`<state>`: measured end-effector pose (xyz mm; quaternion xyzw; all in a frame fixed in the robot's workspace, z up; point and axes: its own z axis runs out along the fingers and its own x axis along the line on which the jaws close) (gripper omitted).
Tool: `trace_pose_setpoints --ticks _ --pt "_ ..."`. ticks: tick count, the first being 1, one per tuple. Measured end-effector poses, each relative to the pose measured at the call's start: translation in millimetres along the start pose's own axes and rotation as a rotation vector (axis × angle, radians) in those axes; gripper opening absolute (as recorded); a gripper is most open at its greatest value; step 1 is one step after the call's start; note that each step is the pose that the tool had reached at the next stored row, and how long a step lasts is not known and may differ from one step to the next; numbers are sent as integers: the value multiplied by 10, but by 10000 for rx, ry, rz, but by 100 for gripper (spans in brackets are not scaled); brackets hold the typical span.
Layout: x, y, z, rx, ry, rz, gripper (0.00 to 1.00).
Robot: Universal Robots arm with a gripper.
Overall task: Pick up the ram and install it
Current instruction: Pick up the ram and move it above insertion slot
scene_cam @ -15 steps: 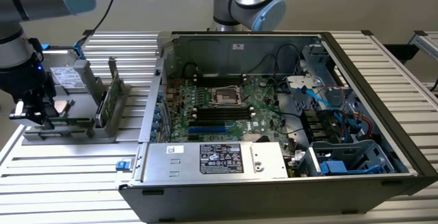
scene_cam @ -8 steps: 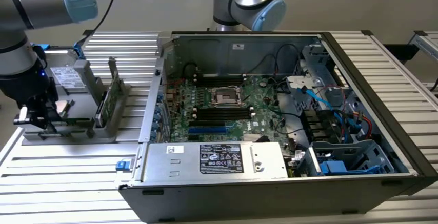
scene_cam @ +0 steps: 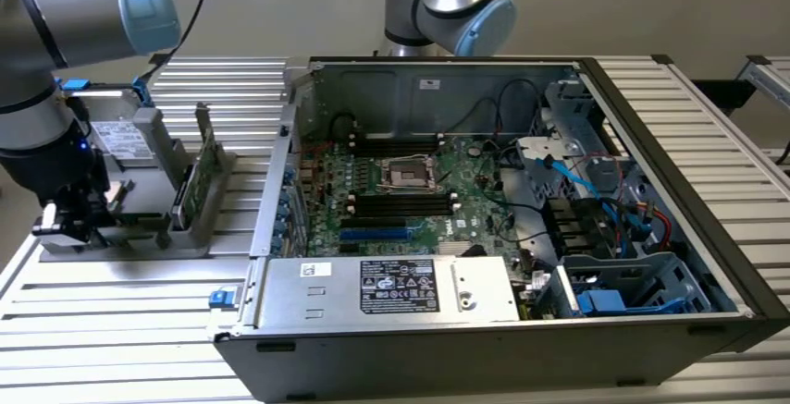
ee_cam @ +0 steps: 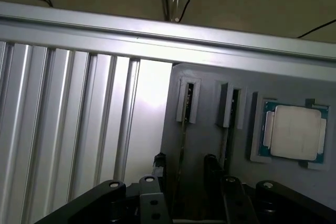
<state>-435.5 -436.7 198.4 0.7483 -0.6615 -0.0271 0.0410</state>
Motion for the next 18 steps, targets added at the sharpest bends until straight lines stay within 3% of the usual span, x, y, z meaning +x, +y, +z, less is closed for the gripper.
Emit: trace_pose_setpoints --ticks 11,18 --pt "71 -65 19 -30 -77 -9 42" --pt "79 -116 32 -45 -81 -11 42"
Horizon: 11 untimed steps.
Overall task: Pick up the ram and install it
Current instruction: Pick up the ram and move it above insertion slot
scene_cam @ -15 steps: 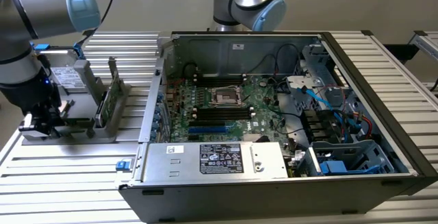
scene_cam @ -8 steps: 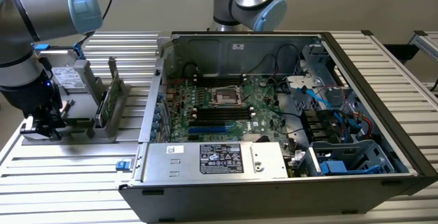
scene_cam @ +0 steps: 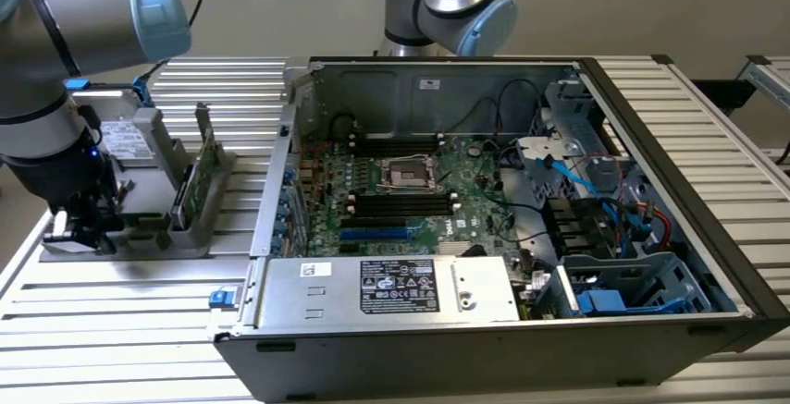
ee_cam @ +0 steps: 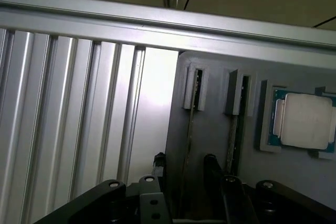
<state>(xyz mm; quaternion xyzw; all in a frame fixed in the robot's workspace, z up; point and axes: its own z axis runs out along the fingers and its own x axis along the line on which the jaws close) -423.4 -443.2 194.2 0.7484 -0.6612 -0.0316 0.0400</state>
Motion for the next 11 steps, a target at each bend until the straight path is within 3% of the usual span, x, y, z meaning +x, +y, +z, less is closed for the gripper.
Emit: trace_pose_setpoints --ticks 7,11 --pt "2 -18 3 -20 -4 0 40" --pt "2 -18 3 -20 -4 0 22"
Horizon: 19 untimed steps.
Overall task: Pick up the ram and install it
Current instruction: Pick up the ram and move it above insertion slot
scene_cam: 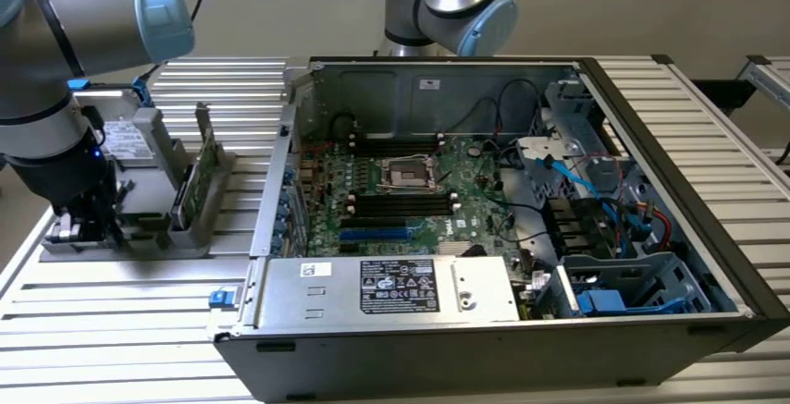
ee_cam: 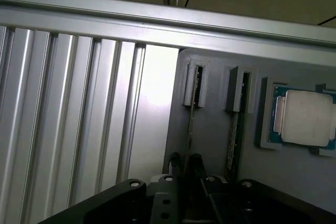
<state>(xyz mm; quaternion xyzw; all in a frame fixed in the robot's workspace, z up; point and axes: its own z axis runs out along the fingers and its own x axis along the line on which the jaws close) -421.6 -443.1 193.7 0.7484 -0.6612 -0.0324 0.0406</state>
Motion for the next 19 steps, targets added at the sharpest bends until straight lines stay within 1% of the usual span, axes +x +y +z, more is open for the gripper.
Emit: trace_pose_setpoints --ticks 1,2,16,19 --pt "0 0 0 -1 0 0 22" --pt "0 0 0 0 0 1 15" --pt "0 0 0 0 1 0 14" --pt "0 1 -23 -4 1 0 14"
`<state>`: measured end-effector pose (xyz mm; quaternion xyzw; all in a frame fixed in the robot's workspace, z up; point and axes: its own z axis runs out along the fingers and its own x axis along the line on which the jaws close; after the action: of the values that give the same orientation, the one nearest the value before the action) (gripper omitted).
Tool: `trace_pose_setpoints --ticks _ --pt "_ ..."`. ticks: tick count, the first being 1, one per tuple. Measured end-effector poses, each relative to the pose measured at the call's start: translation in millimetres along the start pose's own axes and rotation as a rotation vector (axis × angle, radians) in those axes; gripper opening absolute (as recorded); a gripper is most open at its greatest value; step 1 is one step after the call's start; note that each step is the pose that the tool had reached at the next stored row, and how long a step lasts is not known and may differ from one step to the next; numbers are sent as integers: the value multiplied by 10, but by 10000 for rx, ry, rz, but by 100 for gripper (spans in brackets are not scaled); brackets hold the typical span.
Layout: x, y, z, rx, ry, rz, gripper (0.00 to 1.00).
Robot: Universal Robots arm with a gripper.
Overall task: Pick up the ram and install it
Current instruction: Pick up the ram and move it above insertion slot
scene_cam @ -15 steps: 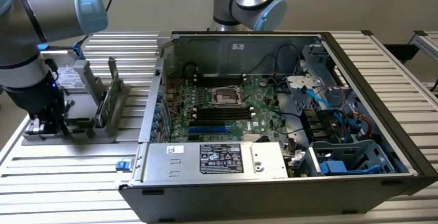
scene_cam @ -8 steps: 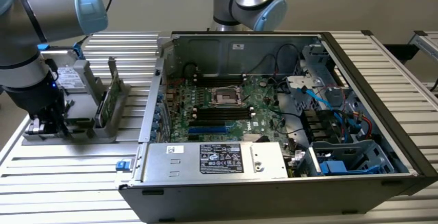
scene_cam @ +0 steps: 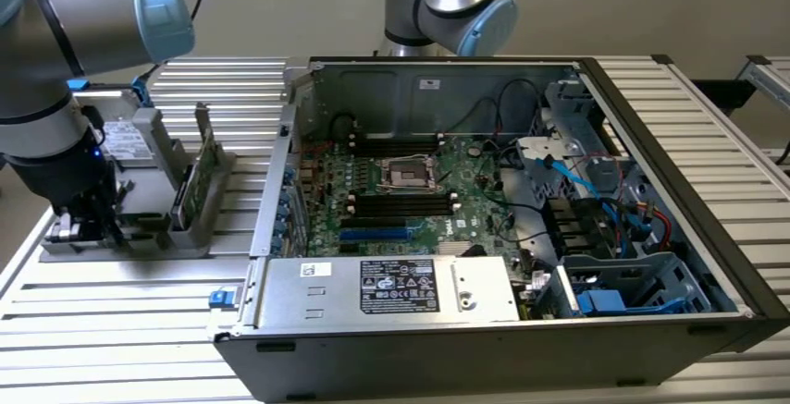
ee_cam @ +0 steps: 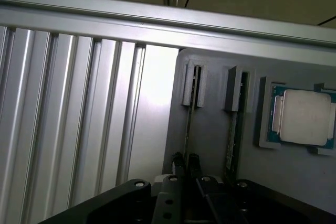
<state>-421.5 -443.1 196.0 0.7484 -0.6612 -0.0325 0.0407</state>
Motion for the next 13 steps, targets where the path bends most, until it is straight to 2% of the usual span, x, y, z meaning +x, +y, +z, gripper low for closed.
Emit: trace_pose_setpoints --ticks 13 --pt "4 11 -288 -96 -13 -2 14"
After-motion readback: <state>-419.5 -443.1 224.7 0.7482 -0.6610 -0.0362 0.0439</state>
